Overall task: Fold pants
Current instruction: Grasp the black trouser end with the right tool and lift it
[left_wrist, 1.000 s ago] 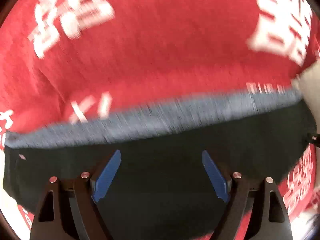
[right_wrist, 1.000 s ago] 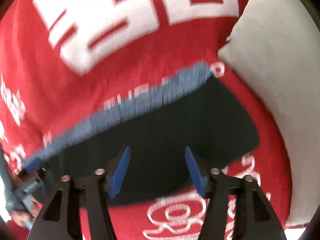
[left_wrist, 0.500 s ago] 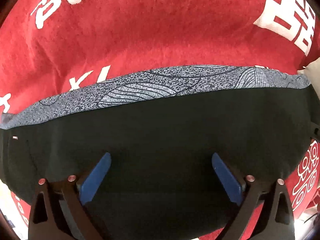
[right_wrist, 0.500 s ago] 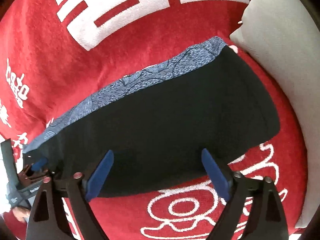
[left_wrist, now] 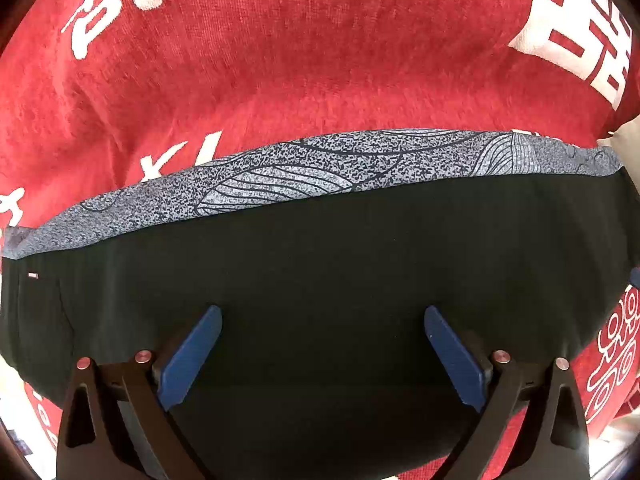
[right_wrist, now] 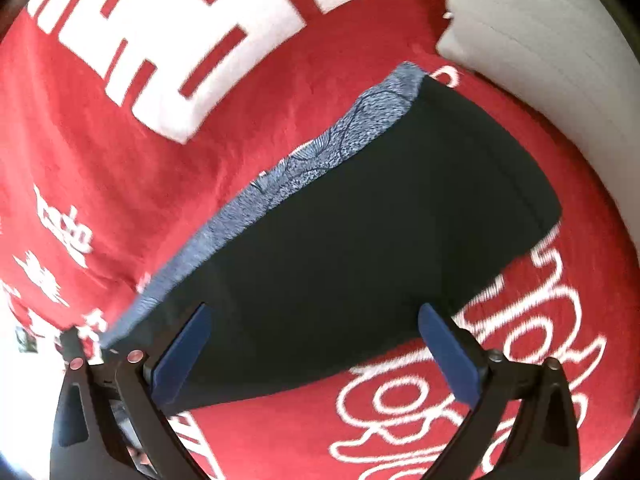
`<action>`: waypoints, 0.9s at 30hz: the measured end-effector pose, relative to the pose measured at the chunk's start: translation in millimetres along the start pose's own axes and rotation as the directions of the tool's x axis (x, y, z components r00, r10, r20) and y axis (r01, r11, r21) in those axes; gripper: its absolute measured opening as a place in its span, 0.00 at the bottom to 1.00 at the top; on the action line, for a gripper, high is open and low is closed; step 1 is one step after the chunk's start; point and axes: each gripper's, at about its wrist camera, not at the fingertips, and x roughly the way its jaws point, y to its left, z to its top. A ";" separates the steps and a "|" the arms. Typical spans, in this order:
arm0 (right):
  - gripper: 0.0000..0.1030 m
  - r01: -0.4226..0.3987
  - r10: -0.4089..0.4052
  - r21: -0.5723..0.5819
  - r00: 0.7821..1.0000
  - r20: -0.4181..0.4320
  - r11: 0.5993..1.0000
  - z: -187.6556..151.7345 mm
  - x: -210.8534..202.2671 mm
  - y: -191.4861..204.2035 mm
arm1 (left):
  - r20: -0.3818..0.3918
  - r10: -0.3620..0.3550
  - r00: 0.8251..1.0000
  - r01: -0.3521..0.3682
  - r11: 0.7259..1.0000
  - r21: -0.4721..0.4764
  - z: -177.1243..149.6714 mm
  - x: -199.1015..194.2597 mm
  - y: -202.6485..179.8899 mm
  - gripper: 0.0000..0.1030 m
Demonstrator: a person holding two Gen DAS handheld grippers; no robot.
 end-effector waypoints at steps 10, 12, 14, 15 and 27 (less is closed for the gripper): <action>0.98 -0.199 0.195 0.180 0.980 0.035 0.963 -31.6 -14.4 -27.0 | -0.003 0.041 0.999 -0.041 0.999 0.016 2.1 -3.4 -14.2 0.99; 0.85 -0.265 0.256 0.244 0.964 0.071 0.933 -37.6 -14.0 -40.8 | 0.002 0.065 0.998 -0.065 0.998 0.020 4.9 -11.3 -20.4 0.99; 0.74 -0.312 0.298 0.304 0.950 0.092 0.900 -43.2 -13.2 -55.0 | 0.033 0.031 0.999 -0.031 0.999 0.020 8.2 -25.2 -30.8 0.99; 0.73 -0.327 0.310 0.333 0.945 0.105 0.884 -46.0 -12.8 -62.9 | 0.050 0.015 0.999 -0.017 0.999 0.030 10.2 -31.9 -38.3 0.99; 0.72 -0.417 0.325 0.430 0.905 0.273 0.800 -46.7 -5.3 -101.3 | 0.008 -0.033 0.999 0.032 0.992 0.121 20.1 -6.7 -123.6 0.99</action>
